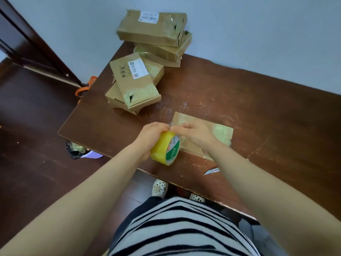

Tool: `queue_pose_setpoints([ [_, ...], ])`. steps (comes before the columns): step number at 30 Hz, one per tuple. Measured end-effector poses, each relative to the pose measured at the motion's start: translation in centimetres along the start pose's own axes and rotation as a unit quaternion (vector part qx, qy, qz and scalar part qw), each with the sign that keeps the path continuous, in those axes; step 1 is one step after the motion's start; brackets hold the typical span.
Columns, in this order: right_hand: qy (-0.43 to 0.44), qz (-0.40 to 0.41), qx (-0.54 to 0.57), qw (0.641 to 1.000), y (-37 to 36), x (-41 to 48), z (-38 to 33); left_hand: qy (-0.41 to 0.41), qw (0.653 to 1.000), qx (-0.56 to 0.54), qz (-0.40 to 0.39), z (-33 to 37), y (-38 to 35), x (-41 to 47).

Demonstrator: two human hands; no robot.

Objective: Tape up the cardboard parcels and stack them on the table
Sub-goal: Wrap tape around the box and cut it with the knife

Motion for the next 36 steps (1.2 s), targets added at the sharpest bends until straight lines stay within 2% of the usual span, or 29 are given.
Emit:
queue_pose_setpoints([
  [2,0.022,0.045,0.02,0.999,0.2,-0.4,-0.5,-0.021,0.999,0.024,-0.015,0.3,-0.5,-0.1],
  [4,0.059,0.088,-0.006,0.994,0.5,-0.6,-1.1,-0.044,0.998,0.034,-0.028,0.5,-0.9,-0.3],
  [7,0.11,0.143,-0.186,0.966,0.8,-0.8,-2.3,-0.1,0.993,0.051,-0.031,0.9,-1.2,-0.5],
  [9,0.125,0.184,-0.241,0.945,0.7,-1.0,-2.9,-0.133,0.989,0.059,-0.031,1.3,-1.2,-0.6],
  [15,0.136,0.244,-0.184,0.942,0.2,-1.1,-3.8,-0.174,0.978,0.115,-0.023,2.4,-0.8,-0.5],
  [18,0.138,0.255,-0.137,0.947,-0.2,-1.3,-4.1,-0.157,0.978,0.134,-0.036,2.4,-0.1,-0.4],
  [20,0.135,0.252,-0.117,0.951,-0.4,-1.3,-4.3,-0.173,0.974,0.143,-0.018,2.4,0.3,-0.5],
  [25,0.056,0.208,-0.012,0.977,-0.1,-0.9,-5.2,-0.223,0.963,0.15,0.014,1.8,0.4,-1.1],
  [30,0.072,0.252,0.015,0.965,-0.5,-0.8,-5.7,-0.248,0.958,0.139,0.043,1.8,0.2,-1.4],
  [36,0.085,0.315,0.041,0.945,-1.4,-0.7,-5.9,-0.332,0.921,0.171,0.107,1.2,-0.1,-1.5],
])
Point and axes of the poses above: each hand's wrist, its own x-axis towards the middle knuckle, its own y-axis out of the back of the hand, z = x × y, the point moved 1 cm from there along x, towards the middle knuckle, and after that the axes turned 3 degrees about y, right-handed, at the moved point
